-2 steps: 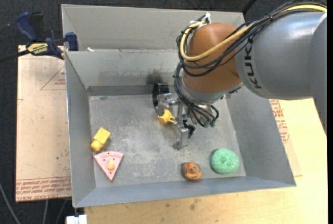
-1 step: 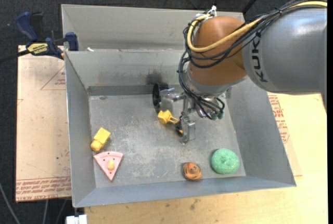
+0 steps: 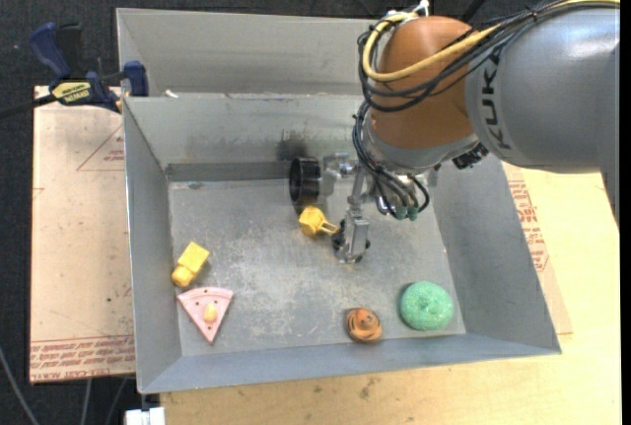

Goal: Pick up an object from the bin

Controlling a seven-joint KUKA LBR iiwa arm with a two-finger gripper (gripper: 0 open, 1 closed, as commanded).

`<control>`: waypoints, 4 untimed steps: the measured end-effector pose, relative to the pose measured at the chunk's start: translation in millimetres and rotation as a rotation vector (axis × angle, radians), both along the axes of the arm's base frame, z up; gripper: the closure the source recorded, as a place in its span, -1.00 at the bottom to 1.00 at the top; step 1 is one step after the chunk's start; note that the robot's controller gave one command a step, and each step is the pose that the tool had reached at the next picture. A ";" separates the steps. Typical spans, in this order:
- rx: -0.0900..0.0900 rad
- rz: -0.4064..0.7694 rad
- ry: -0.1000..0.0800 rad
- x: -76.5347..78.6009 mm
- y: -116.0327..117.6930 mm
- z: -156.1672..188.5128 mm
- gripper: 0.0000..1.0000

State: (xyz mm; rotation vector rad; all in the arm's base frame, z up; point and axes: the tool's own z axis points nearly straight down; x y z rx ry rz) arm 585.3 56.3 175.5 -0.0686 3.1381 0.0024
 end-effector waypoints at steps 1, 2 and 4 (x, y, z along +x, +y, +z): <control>0.000 -0.070 -0.003 15.4 -17.0 -24.4 -1.00; 0.000 -0.146 -0.003 35.7 -15.3 -59.4 -1.00; 0.000 -0.178 -0.003 48.9 -5.6 -103.5 1.00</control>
Offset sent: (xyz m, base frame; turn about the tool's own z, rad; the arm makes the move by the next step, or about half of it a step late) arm 0.0409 -0.0127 -0.0695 0.1591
